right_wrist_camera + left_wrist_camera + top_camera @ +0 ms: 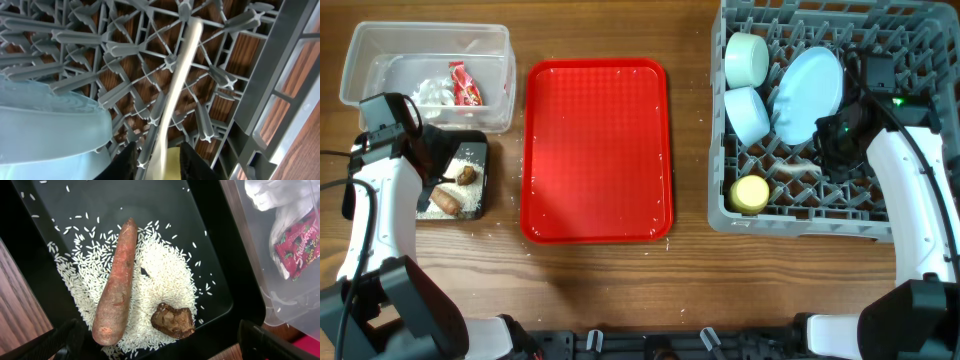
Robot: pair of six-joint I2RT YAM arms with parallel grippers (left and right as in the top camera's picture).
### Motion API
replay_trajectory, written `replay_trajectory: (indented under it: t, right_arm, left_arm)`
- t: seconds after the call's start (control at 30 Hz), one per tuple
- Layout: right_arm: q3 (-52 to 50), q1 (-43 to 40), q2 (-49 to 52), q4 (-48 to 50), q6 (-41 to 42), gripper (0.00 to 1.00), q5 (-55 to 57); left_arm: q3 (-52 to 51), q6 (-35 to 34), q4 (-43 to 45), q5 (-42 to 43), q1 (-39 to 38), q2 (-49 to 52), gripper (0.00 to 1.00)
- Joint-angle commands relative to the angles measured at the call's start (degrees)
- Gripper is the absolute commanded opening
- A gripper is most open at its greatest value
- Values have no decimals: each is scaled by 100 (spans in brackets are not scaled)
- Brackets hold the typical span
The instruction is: Sort waste into correct bins and load items into the dishwasher rack
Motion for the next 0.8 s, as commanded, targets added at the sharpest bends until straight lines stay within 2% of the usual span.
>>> replay_trajectory:
  t: [0.0,0.13,0.17,0.2,0.3,0.33,0.37,0.4,0.47,0.5,0.77]
  right_arm:
    - [-37,9,46,-66,-291,34,144]
    - [-37,37,-149,-155,-861,34,125]
    - [-37,103,-350,-164,-1239,34,129]
    - [-37,203,-568,-155,-1659,43,192]
    - [-37,750,-1276,72,-3362,96,240]
    - [-37,1137,-1606,127,-4212,100,107]
    - [-37,1681,-1985,92,-5016,100,-94]
    - [-37,2048,-2212,55,-5289,100,-116]
    - [-37,2625,-2551,63,-5396,100,-118]
    - [-37,2841,-2677,66,-5193,100,-118]
    - [-37,2968,-2575,52,-5329,100,-114]
  left_arm:
    - [66,-13,-2,-17,20,-50,100]
    - [66,-13,-2,-17,20,-50,100]
    - [66,-13,-2,-17,20,-50,100]
    - [66,-13,-2,-17,20,-50,100]
    - [66,-13,-2,-17,20,-50,100]
    - [66,-13,0,-15,20,-50,100]
    - [66,-13,-2,-17,20,-52,100]
    - [66,-13,0,-17,20,-50,100]
    - [66,-13,-2,-15,20,-50,100]
    - [66,-13,-2,-17,20,-50,100]
    - [66,-13,-2,-15,20,-50,100]
